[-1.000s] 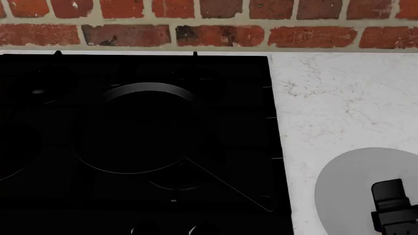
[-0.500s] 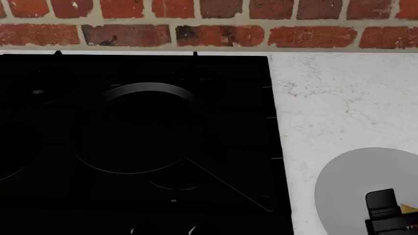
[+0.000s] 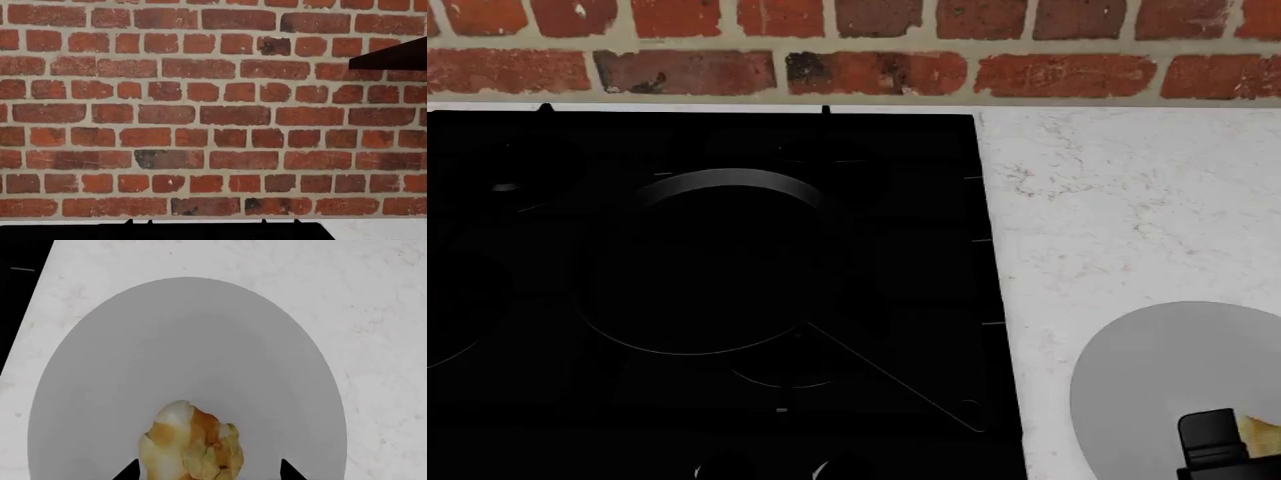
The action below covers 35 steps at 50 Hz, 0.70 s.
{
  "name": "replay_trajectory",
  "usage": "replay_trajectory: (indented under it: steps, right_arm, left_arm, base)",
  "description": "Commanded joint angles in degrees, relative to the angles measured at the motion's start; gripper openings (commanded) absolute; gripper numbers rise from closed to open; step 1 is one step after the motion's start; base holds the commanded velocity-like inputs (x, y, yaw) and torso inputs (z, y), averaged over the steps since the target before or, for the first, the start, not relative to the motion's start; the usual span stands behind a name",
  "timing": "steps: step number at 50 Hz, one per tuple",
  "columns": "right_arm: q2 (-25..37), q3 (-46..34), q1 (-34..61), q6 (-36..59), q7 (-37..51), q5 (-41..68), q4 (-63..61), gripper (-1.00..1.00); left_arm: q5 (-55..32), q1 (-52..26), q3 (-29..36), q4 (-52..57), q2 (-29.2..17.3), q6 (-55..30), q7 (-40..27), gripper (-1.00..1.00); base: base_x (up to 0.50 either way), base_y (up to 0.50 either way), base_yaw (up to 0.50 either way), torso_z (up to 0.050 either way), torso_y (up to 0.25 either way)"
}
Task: Pick the ginger from the plate and place it in the pan.
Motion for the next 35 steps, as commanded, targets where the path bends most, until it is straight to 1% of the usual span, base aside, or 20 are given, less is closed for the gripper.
replay_trajectory:
  steps: [1,34,35]
  right_arm:
    - [-0.2,-0.8,-1.6,-1.7,-2.0,-2.3,0.3,1.0]
    - [-1.7,-3.2,-1.9,-2.5,-6.3,-6.6,2.3,1.0]
    - [-1.8,-3.2,-1.8,-2.5,-6.4,-6.8,2.3,-1.0]
  left_arm:
    - [0.5,0.6,-0.1,0.2,0.0,0.0,0.4,1.0]
    - [1.4,1.2,0.6,0.1,0.2,0.1,0.8,1.0]
    - [1.3,1.0,0.7,0.1,0.1,0.1,0.7,1.0]
  base:
    - [0.0,0.0,0.0,0.0,0.0]
    - [0.0,0.0,0.0,0.0,0.0]
    - [0.0,0.0,0.0,0.0,0.0]
